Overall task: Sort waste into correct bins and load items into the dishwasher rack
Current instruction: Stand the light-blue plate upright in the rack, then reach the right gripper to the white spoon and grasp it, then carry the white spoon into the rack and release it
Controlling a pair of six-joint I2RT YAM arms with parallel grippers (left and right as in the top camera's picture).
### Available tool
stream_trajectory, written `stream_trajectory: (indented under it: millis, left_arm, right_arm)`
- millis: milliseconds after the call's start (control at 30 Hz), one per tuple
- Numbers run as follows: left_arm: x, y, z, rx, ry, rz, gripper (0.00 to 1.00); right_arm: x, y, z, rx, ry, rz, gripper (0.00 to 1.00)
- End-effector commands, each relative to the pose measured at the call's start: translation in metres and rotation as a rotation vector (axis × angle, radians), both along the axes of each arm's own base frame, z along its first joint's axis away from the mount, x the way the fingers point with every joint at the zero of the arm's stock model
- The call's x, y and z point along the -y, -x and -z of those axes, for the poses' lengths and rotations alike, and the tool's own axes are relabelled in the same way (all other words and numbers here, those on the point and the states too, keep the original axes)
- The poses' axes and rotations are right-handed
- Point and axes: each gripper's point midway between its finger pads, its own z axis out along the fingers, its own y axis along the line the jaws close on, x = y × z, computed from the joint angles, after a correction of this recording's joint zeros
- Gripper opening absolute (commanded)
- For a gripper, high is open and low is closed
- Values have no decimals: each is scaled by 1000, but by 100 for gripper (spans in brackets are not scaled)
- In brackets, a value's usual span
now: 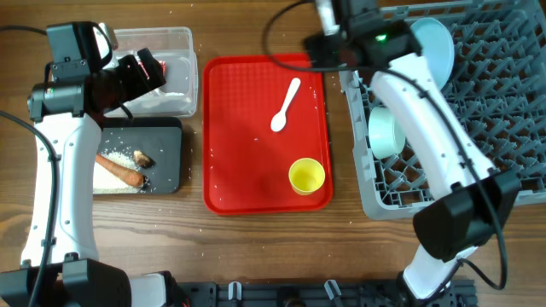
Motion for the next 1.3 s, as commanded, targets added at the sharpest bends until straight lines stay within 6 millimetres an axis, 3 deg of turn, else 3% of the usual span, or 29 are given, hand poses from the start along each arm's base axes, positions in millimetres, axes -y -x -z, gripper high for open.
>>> stream_trajectory:
  millis: [0, 33, 67, 100, 167, 233, 267, 467, 500, 567, 667, 700, 733, 800, 833, 900, 1000, 1033, 1100, 1133, 1167, 1200, 1267]
  left_arm:
    - [-3, -3, -2, 5, -4, -5, 100]
    - [-3, -3, -2, 5, -4, -5, 100]
    - [-3, -3, -2, 5, -4, -5, 100]
    - [-3, -3, -2, 5, -4, -5, 100]
    - [-3, -3, -2, 5, -4, -5, 100]
    - [-3, -3, -2, 5, -4, -5, 100]
    - [-3, -3, -2, 5, -4, -5, 100]
    - [-3, -3, -2, 5, -4, -5, 100]
    - [-3, -3, -2, 5, -4, -5, 100]
    - [-3, -3, -2, 5, -4, -5, 100]
    - [-3, -3, -2, 5, -4, -5, 100]
    - [-3, -3, -2, 5, -4, -5, 100]
    - [-3, -3, -2, 5, -4, -5, 100]
    - [-3, -3, -2, 5, -4, -5, 100]
    - [-3, -3, -2, 5, -4, -5, 100]
    - [-3, -3, -2, 5, -4, -5, 100]
    - [-3, -3, -2, 5, -4, -5, 100]
    - [-3, -3, -2, 5, -4, -5, 100]
    - [-3, -3, -2, 5, -4, -5, 100]
    - [-3, -3, -2, 5, -4, -5, 100]
    - [-3, -3, -2, 5, -4, -5, 100]
    - [-3, -3, -2, 5, -4, -5, 100]
    - [-3, -3, -2, 5, -4, -5, 100]
  right_arm:
    - [-74, 37, 37, -274, -344, -114, 100]
    - [-88, 43, 57, -349, -386, -119, 100]
    - [-94, 42, 80, -398, -392, -88, 93]
    - [-92, 40, 102, -428, -374, -34, 85]
    - [-75, 33, 147, -474, -319, 162, 80]
    - [-64, 31, 184, -511, -266, 267, 74]
    - [-63, 32, 197, -532, -254, 276, 65]
    - [-47, 34, 237, -559, -178, 379, 50]
    - [-47, 34, 239, -562, -176, 379, 45]
    - [-46, 34, 240, -558, -168, 376, 24]
    - [-38, 36, 241, -553, -131, 390, 14]
    - [-36, 39, 242, -562, -106, 374, 4]
    - [-35, 42, 242, -572, -91, 352, 4]
    - [-39, 44, 228, -587, -105, 322, 4]
    - [-41, 43, 210, -583, -127, 292, 4]
    - [-44, 37, 151, -521, -195, 214, 4]
    - [-20, 35, 63, -381, -284, 225, 4]
    - [1, 35, 24, -306, -319, 252, 4]
    - [34, 38, -16, -223, -348, 280, 4]
    - [73, 45, -42, -159, -341, 355, 4]
    - [100, 49, -51, -127, -311, 425, 4]
    - [144, 58, -59, -98, -257, 540, 4]
    - [215, 83, -52, -120, -91, 733, 4]
